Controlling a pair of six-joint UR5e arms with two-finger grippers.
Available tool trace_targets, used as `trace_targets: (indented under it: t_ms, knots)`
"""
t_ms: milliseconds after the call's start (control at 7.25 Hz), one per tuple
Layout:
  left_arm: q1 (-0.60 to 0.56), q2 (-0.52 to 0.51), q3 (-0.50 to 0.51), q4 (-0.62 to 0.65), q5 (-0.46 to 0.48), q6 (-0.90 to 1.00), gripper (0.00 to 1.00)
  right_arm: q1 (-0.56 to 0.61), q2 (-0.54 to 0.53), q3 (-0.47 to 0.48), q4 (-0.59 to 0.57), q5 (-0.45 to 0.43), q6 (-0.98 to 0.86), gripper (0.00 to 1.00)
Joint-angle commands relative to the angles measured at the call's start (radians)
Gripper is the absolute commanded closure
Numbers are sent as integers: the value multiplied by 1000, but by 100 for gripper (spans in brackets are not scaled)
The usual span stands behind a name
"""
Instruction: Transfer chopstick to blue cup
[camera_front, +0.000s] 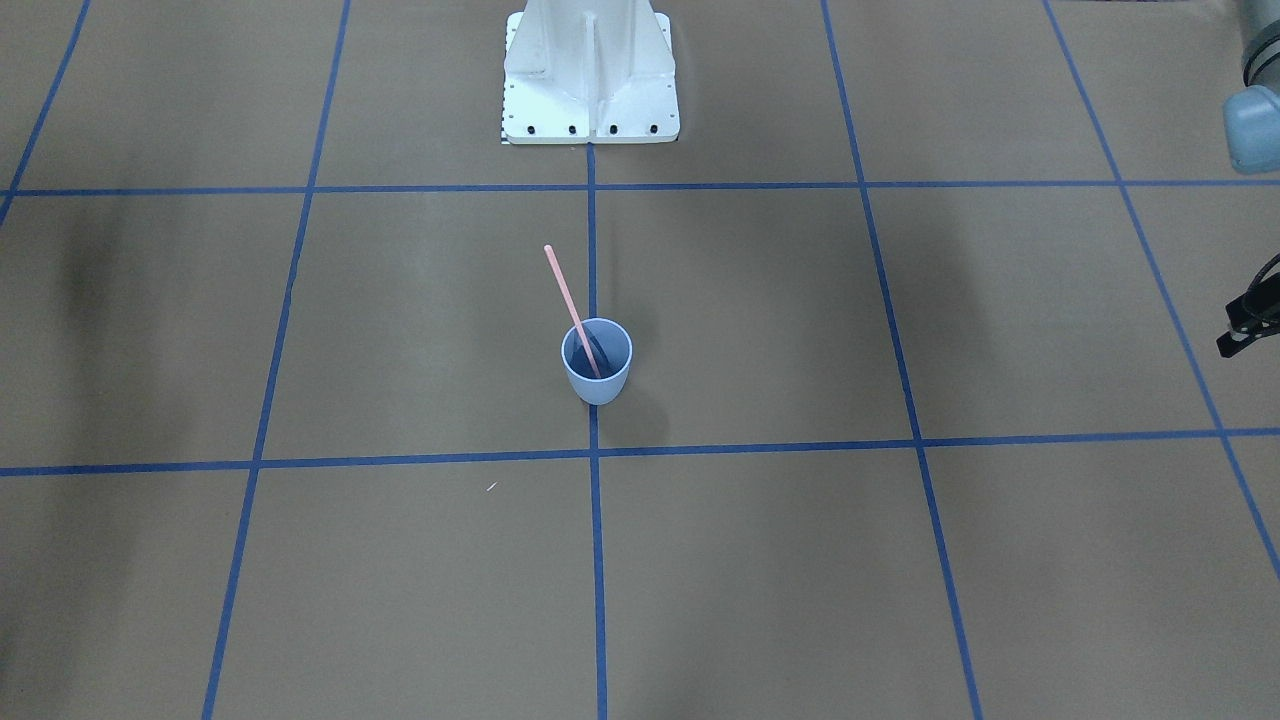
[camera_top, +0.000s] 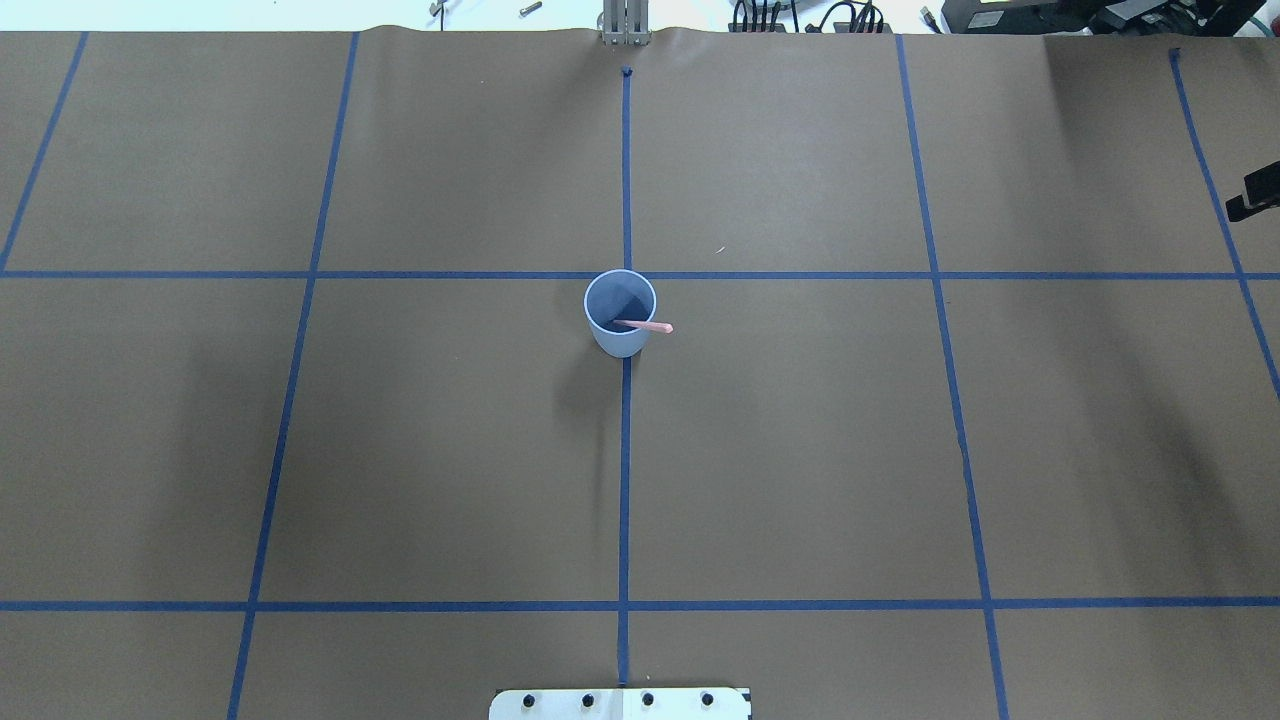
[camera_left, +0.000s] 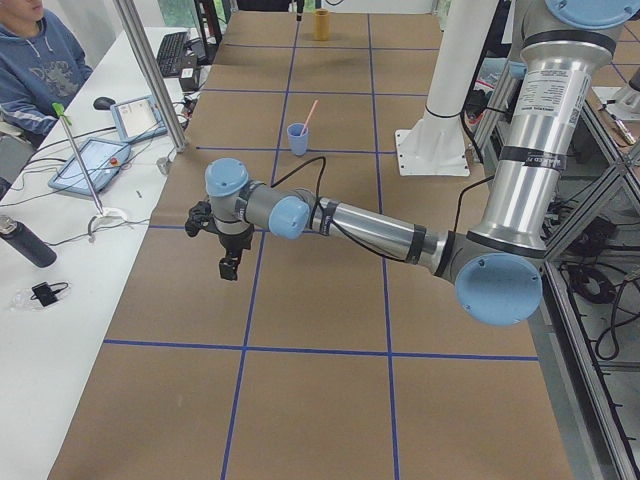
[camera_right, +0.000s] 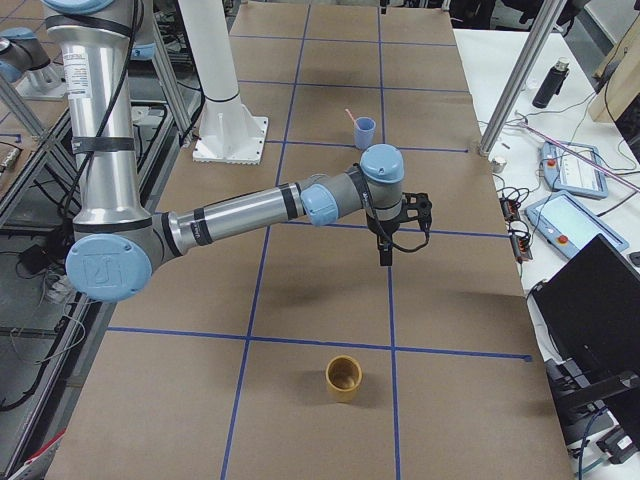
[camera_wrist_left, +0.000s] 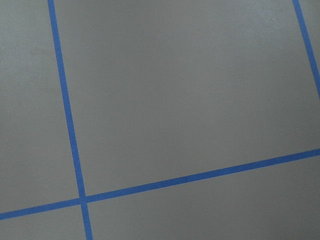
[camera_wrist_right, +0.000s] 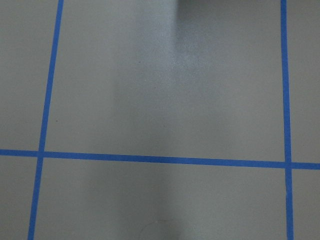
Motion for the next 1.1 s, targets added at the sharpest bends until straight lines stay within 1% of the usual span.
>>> trace_targets:
  t_ms: [0,552,828,966]
  knots:
    - [1,-4,-1,0,-1,0,2,0,3,4,0,0,6,0]
    - [1,5,-21,1,-10,-9,2,0,3,16,0,-3,9,0]
    - [4,-4,-19,-5,-7,-31,2,0,4,16,0,-6,9,0]
    - [5,-4,-33,-11,-7,-70,2,0,6,13,0,-11,7,0]
